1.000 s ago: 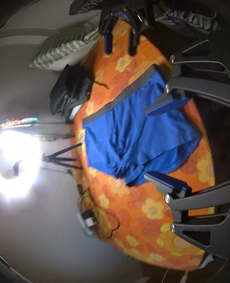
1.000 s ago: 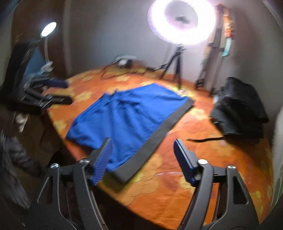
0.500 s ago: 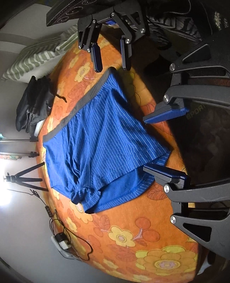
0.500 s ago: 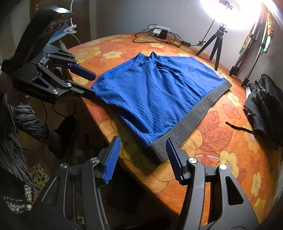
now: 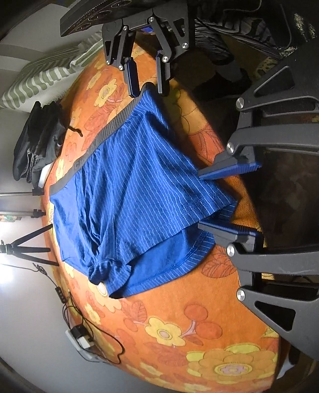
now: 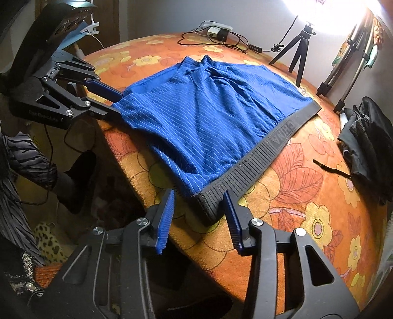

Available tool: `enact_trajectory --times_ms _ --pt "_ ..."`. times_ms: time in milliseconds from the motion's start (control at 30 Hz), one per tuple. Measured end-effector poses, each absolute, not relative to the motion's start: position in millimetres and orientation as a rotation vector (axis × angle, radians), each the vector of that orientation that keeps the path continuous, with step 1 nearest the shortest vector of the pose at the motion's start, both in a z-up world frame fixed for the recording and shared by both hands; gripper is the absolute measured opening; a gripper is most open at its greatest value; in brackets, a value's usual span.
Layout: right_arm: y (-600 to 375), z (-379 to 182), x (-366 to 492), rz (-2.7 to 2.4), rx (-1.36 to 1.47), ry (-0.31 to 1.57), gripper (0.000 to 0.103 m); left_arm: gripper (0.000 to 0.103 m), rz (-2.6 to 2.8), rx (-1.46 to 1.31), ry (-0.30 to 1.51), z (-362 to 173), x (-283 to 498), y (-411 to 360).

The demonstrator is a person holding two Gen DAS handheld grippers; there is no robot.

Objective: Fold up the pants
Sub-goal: 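Grasp the shorts' leg hem with the left gripper while the right gripper grasps the other leg hem, then lift the leg hems and fold them over onto the grey waistband with both grippers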

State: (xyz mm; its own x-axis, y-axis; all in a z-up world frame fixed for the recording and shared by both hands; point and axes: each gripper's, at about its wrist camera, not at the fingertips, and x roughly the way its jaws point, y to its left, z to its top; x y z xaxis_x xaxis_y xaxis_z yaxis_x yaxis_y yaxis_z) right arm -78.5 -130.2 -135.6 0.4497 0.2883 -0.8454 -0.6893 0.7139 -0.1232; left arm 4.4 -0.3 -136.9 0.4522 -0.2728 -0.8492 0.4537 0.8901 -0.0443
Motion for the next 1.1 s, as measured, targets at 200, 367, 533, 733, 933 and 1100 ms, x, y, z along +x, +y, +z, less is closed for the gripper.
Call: enact_trajectory --times_ms 200,367,533,733,933,1100 --pt "-129.4 -140.0 -76.6 0.624 -0.513 0.925 0.031 0.02 -0.447 0.188 1.005 -137.5 5.6 1.9" --pt "-129.6 -139.5 -76.7 0.618 -0.513 0.92 0.023 0.005 -0.455 0.202 0.99 -136.5 4.3 -1.2" --pt "-129.6 -136.9 -76.0 0.613 -0.504 0.908 0.017 0.003 -0.457 0.195 0.952 -128.5 2.7 -2.2" --pt "-130.8 -128.8 -74.4 0.591 -0.493 0.877 0.01 0.003 -0.451 0.099 0.93 -114.4 10.8 7.5" --pt "-138.6 -99.4 -65.0 0.575 -0.441 0.815 0.008 0.003 -0.448 0.038 0.876 -88.7 30.8 12.6" --pt "-145.4 -75.7 -38.1 0.566 -0.392 0.788 0.008 0.003 -0.422 0.023 0.834 -70.2 58.4 20.7"
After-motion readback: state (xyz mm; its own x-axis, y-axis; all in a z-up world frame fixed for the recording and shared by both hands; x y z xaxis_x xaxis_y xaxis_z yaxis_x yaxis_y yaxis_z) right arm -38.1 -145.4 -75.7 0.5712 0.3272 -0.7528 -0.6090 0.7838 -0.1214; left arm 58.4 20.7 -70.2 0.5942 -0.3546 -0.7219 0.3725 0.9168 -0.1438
